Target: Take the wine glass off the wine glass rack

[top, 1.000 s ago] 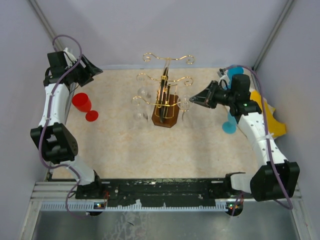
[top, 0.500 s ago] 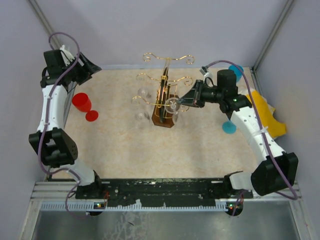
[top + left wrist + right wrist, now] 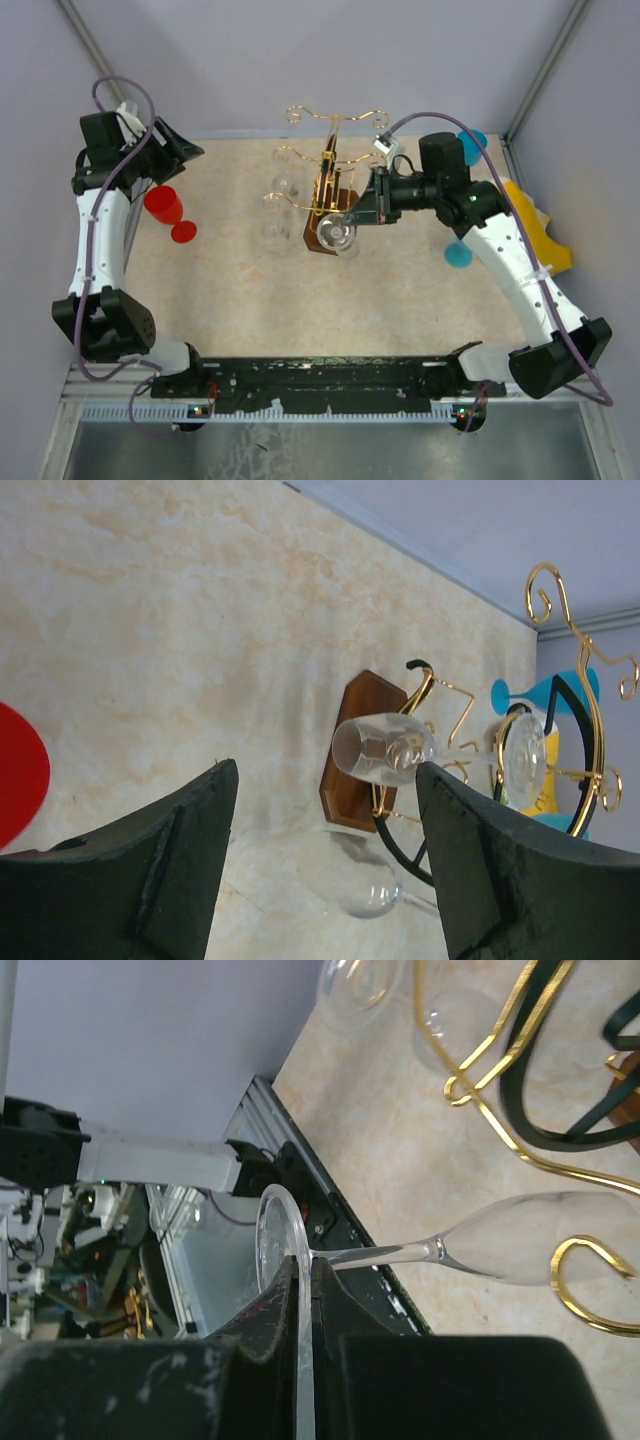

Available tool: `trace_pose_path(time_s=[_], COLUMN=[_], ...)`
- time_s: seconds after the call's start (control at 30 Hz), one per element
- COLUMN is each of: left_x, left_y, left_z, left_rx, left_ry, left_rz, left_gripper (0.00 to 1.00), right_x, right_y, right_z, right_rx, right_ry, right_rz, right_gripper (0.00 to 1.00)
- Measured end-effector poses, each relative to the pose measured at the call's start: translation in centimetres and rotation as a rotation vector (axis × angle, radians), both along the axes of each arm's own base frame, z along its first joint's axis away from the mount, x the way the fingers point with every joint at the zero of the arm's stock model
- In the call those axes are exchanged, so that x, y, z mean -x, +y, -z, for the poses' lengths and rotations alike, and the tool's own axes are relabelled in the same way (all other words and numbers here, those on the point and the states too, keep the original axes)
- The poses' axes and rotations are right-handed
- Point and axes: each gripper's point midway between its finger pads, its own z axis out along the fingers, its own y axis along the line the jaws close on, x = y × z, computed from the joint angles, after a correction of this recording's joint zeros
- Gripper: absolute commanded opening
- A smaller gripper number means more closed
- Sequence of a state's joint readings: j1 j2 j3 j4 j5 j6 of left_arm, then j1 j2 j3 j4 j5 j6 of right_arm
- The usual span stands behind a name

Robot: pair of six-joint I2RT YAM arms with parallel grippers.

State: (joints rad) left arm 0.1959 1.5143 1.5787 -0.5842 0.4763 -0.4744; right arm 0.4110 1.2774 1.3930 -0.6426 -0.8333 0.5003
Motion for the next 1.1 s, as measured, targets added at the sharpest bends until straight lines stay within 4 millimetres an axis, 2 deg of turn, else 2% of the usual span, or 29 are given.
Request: trace_pose_path(time_s=[0.17, 0.23, 0.37, 0.43, 0.53, 0.67, 0.8, 0.9, 1.1], left_x=[3.4, 4.8, 7.6, 8.2, 8.4, 9.0, 9.6, 10.4, 11.5], left_y=[-1.4, -2.1, -3.7, -4.2, -4.9, -5.6, -6.1, -6.4, -7.3], left_z=[-0.3, -0.4, 0.9, 1.4, 1.0, -0.4, -1.8, -2.7, -5.0], left_rx=[0.026, 0.050, 0.132, 0.172, 0.222, 0.278, 0.317, 0.345, 0.411], left_ry=[0.014, 0.009, 0.042, 0.069, 0.080, 0.072, 0.060, 0.052, 0.037], left_rz=[0.034, 0.049, 0.080, 0.083, 0.091, 0.102, 0.106, 0.100, 0.119], left_gripper=[0.79, 0.79, 0.77, 0.77, 0.77, 0.78, 0.79, 0.79, 0.80], right_x=[3.6, 5.1, 7.4, 8.0, 8.9, 9.4, 8.5, 7.8, 7.7], right_y=[1.7, 2.8, 4.5, 5.3, 6.9, 8.5, 9.4, 9.5, 9.3], right_z=[-1.7, -3.1, -6.1, -7.2, -8.5, -8.6, -7.6, -6.9, -7.1], right_rx=[0.055, 0.062, 0.073, 0.092, 0.131, 0.188, 0.259, 0.307, 0.363], right_ry=[-0.072, -0.109, -0.185, -0.222, -0.270, -0.310, -0.345, -0.374, -0.455], right_rz=[-0.119, -0.173, -0.256, -0.275, -0.313, -0.350, -0.350, -0.336, -0.308], right_gripper=[0.00, 0.00, 0.00, 0.00, 0.00, 0.00, 0.00, 0.00, 0.00])
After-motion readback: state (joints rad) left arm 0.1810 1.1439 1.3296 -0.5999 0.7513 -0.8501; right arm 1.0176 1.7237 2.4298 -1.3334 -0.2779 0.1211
